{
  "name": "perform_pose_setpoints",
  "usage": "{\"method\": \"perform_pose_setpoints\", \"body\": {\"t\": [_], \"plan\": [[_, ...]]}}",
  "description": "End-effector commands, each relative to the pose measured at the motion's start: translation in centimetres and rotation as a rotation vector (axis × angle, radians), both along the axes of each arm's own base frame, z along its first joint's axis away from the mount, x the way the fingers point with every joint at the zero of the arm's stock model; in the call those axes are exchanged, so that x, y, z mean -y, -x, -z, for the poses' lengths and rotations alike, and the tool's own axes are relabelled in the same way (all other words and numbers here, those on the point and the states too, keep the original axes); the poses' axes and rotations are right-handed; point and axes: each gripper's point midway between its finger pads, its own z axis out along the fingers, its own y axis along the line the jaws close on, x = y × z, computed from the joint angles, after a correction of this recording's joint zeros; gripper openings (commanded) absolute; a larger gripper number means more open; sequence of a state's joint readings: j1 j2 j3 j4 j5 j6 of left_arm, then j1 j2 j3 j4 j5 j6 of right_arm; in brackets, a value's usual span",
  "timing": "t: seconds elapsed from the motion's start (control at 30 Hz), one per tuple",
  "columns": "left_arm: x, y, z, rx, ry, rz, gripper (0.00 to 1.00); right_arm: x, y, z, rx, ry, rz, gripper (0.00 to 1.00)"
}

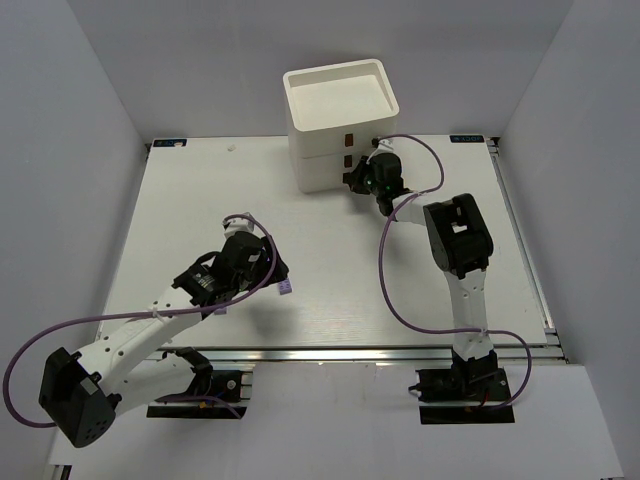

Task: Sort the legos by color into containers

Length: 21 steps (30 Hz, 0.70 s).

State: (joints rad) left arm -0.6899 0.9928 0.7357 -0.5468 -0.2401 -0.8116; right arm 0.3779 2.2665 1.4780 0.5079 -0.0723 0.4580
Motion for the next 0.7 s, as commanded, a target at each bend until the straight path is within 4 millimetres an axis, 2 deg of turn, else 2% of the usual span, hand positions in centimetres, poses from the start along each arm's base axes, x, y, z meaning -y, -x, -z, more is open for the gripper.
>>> {"method": "perform_pose_setpoints", "body": {"t": [0.0, 0.13, 0.17, 0.23, 0.27, 0.33, 0.37, 0.5, 0.53, 0.57, 0.67], "plan": [[0.4, -0.4, -1.9, 0.043, 0.037, 0.003, 0.8, 0.3, -2.0, -2.6, 0.12, -0.013, 0.005, 0.0], [0.1, -0.2, -1.8, 0.042, 0.047, -0.008, 0.8, 1.2, -1.0, -2.3, 0.112, -0.01, 0.003, 0.0], [0.1, -0.1, -1.9, 0.046, 0.053, -0.01, 0.8, 1.3, -0.8, -2.9, 0.12, -0.014, -0.001, 0.0], [-0.1, 0.1, -1.8, 0.044, 0.054, -0.016, 0.8, 1.8, 0.1, -2.1, 0.101, -0.012, -0.002, 0.0], [-0.2, 0.1, -1.9, 0.049, 0.057, -0.017, 0.8, 1.8, 0.5, -2.8, 0.11, -0.018, -0.009, 0.0], [-0.2, 0.1, -2.0, 0.052, 0.065, -0.021, 0.8, 2.4, 1.4, -2.2, 0.094, -0.017, -0.011, 0.0], [-0.2, 0.2, -1.9, 0.051, 0.066, -0.022, 0.8, 2.7, 1.6, -2.9, 0.102, -0.024, -0.013, 0.0], [-0.4, 0.4, -1.9, 0.054, 0.073, -0.027, 0.8, 3.5, 3.2, -3.0, 0.093, -0.025, -0.019, 0.0], [-0.4, 0.4, -2.0, 0.055, 0.077, -0.029, 0.8, 3.9, 3.9, -2.3, 0.077, -0.02, -0.022, 0.0], [-0.5, 0.5, -1.9, 0.054, 0.076, -0.033, 0.8, 3.9, 4.4, -3.1, 0.088, -0.023, -0.034, 0.0], [-1.2, 0.8, -1.3, 0.031, 0.049, -0.051, 0.81, 4.6, 6.4, -3.1, 0.079, -0.019, -0.057, 0.0]]}}
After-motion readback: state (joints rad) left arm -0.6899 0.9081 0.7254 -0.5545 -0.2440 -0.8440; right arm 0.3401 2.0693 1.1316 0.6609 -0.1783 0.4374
